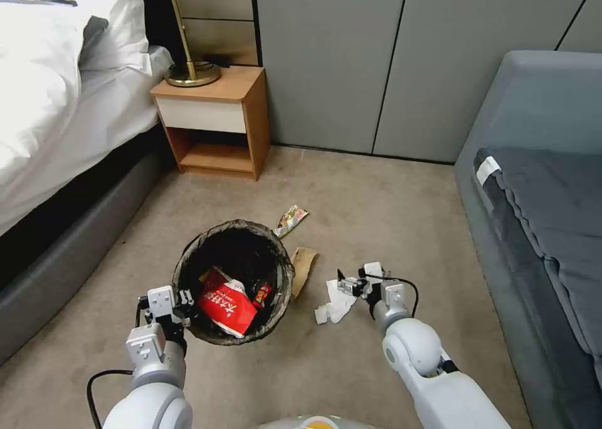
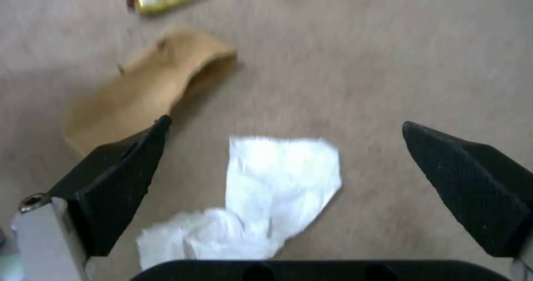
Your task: Pick up the trash bin, then pick up the garbage from the floor and place it into the trash bin.
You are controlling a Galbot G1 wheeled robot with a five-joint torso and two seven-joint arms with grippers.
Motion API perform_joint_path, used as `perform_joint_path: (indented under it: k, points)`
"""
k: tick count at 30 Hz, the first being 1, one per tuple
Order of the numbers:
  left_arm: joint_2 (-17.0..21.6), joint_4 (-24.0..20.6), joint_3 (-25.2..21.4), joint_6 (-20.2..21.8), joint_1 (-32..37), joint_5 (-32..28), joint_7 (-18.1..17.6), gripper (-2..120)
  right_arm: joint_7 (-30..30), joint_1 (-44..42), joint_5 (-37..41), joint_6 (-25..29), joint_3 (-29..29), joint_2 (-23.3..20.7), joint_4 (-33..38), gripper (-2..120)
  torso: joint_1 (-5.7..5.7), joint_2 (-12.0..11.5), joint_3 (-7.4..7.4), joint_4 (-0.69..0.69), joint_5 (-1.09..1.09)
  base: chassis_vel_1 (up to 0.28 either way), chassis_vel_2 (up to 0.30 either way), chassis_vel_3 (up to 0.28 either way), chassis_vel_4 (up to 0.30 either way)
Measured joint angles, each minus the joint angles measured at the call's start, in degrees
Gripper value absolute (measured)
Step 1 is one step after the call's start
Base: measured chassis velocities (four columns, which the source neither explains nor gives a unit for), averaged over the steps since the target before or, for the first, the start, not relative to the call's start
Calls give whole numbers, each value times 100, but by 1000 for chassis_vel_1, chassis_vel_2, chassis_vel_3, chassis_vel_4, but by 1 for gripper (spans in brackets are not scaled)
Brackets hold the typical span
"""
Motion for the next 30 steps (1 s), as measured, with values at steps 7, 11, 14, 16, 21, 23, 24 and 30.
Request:
perform_joint_path:
  k: [7, 11, 14, 16, 21, 23, 24, 30]
  points:
    - [-8, 5, 12, 1, 26, 19, -9, 0, -457, 340, -103, 122, -21, 194, -856, 100, 0, 0, 0, 0, 0, 0, 0, 0, 0]
    - [-8, 12, 12, 1, 52, 33, -19, 0, -667, 488, -255, 257, 5, 265, -1215, 100, 0, 0, -1, 1, 0, 0, 0, 0, 0]
    - [-9, 11, 12, 1, 58, 34, -23, 0, -729, 531, -339, 307, 15, 287, -1361, 100, 0, 0, 0, 1, 1, 0, 0, 0, 0]
    - [-17, 0, 12, 2, 67, 37, -29, 0, -785, 548, -448, 391, 26, 318, -1521, 100, 0, 0, 0, 0, 0, 0, 0, 0, 0]
    - [-27, -28, 13, 1, 83, 48, -34, 0, -815, 532, -546, 478, 40, 352, -1640, 97, 0, 0, 0, 1, 0, 0, 0, 0, 0]
    - [-37, -54, 17, 0, 99, 52, -36, 0, -841, 470, -594, 541, 49, 367, -1684, 88, 0, 0, -1, 0, 0, 0, 0, 0, 0]
    - [-39, -60, 17, -1, 103, 53, -36, 0, -846, 449, -607, 559, 53, 370, -1694, 85, 0, 0, -1, 0, 0, 0, 0, 0, 0]
    - [-41, -82, 18, -8, 122, 54, -39, 0, -880, 361, -686, 678, 73, 401, -1815, 65, 0, 0, -1, 0, 0, 0, 0, 0, 0]
